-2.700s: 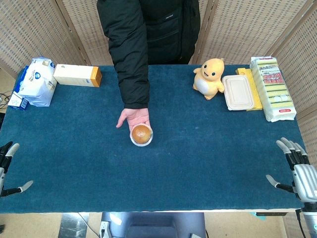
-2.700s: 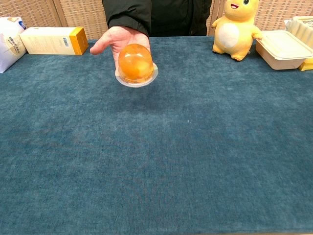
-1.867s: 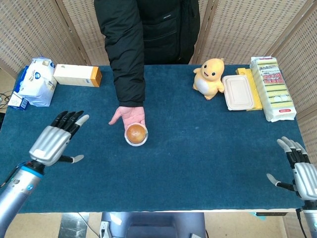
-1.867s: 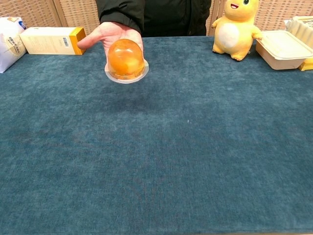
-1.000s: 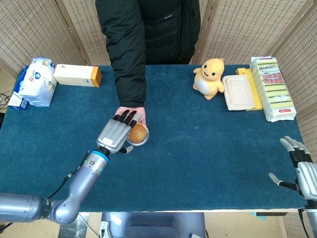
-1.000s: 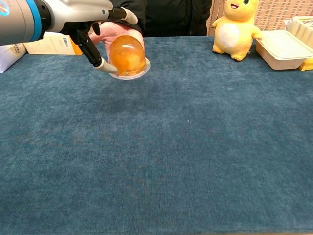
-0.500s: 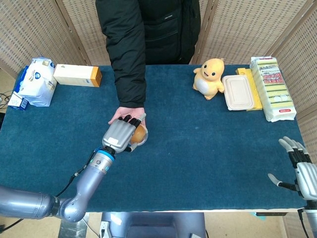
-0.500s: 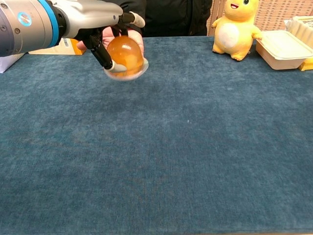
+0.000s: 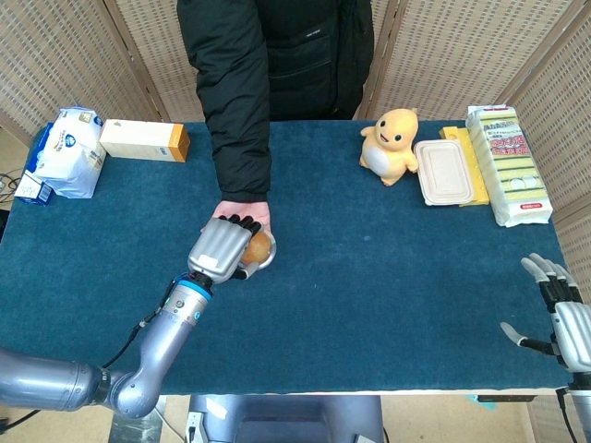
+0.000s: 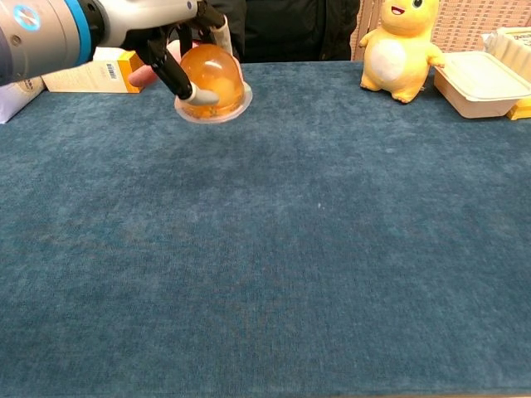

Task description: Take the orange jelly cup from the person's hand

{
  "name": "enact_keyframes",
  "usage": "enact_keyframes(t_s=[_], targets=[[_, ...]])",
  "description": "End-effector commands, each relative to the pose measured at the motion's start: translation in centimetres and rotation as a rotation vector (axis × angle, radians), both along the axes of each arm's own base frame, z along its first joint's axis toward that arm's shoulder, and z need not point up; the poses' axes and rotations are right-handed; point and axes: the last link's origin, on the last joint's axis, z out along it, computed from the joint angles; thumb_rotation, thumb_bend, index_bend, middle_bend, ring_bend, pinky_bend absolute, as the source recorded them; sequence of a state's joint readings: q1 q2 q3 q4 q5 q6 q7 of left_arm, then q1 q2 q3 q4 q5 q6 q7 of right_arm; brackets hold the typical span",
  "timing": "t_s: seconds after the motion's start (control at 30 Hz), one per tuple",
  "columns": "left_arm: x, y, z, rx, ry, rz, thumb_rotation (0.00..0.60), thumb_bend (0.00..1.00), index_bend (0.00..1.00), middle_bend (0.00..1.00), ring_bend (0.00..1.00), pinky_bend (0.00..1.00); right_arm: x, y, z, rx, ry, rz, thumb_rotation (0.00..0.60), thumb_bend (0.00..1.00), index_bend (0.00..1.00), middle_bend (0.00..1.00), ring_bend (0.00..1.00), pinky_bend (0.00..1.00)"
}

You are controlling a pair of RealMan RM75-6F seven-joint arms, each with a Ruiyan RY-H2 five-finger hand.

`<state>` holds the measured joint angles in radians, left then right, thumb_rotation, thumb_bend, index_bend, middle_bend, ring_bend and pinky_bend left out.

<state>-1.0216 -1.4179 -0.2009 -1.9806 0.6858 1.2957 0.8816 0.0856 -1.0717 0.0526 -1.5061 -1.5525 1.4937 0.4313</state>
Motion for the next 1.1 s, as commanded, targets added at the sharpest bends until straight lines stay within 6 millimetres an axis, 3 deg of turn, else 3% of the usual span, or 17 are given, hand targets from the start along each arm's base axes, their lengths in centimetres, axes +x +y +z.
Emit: enact_keyframes(t_s=[0.03, 0.17, 0.3, 0.4, 0.53, 0.63, 0.77, 1.07, 1.1], targets=[[0.6, -0.9, 1.8, 0.014, -0.031, -0.03, 0.6, 0.29, 0.42, 0.49, 0.37, 0.48, 0.0, 0.0, 0.0, 0.0, -0.001, -0.001, 0.6, 0.25, 0.06, 0.02, 0.02, 0.0], [1.0, -2.4, 4.5, 0.039, -0.033, -0.075, 0.6, 0.31, 0.42, 0.49, 0.37, 0.48, 0.0, 0.1, 0.1, -0.003, -0.001, -0.001, 0.6, 0.25, 0.06, 0.02, 0.02, 0.0], [0.0, -3.9, 6.9, 0.059, -0.039, -0.084, 0.6, 0.31, 0.42, 0.49, 0.37, 0.48, 0.0, 0.1, 0.2, -0.007, -0.004, 0.0, 0.6, 0.25, 0.06, 0.02, 0.02, 0.0], [-2.0, -4.7, 8.2, 0.077, -0.013, -0.078, 0.6, 0.3, 0.42, 0.49, 0.37, 0.48, 0.1, 0.1, 0.2, -0.009, -0.007, 0.001, 0.6, 0.25, 0.06, 0.02, 0.02, 0.0], [-6.0, -5.1, 8.5, 0.064, 0.025, -0.021, 0.6, 0.29, 0.42, 0.49, 0.37, 0.48, 0.2, 0.1, 0.2, -0.005, -0.006, 0.003, 0.6, 0.25, 0.06, 0.02, 0.02, 0.0], [-10.4, -4.5, 7.6, 0.07, 0.053, 0.055, 0.6, 0.29, 0.42, 0.49, 0.37, 0.48, 0.2, 0.2, 0.1, -0.003, -0.003, 0.003, 0.6, 0.25, 0.06, 0.02, 0.02, 0.0], [-13.9, -3.1, 5.3, 0.027, 0.025, 0.134, 0.6, 0.29, 0.42, 0.49, 0.37, 0.48, 0.3, 0.2, -0.2, 0.006, 0.003, 0.003, 0.6, 0.25, 0.06, 0.02, 0.02, 0.0], [-16.1, -0.4, 0.7, -0.037, 0.001, 0.178, 0.6, 0.29, 0.42, 0.49, 0.37, 0.47, 0.2, 0.0, -0.5, 0.012, 0.012, -0.006, 0.6, 0.25, 0.06, 0.02, 0.02, 0.0], [-16.1, -0.3, 0.3, -0.047, -0.014, 0.187, 0.6, 0.29, 0.42, 0.45, 0.33, 0.45, 0.2, 0.0, -0.5, 0.012, 0.012, -0.006, 0.6, 0.25, 0.06, 0.02, 0.02, 0.0]])
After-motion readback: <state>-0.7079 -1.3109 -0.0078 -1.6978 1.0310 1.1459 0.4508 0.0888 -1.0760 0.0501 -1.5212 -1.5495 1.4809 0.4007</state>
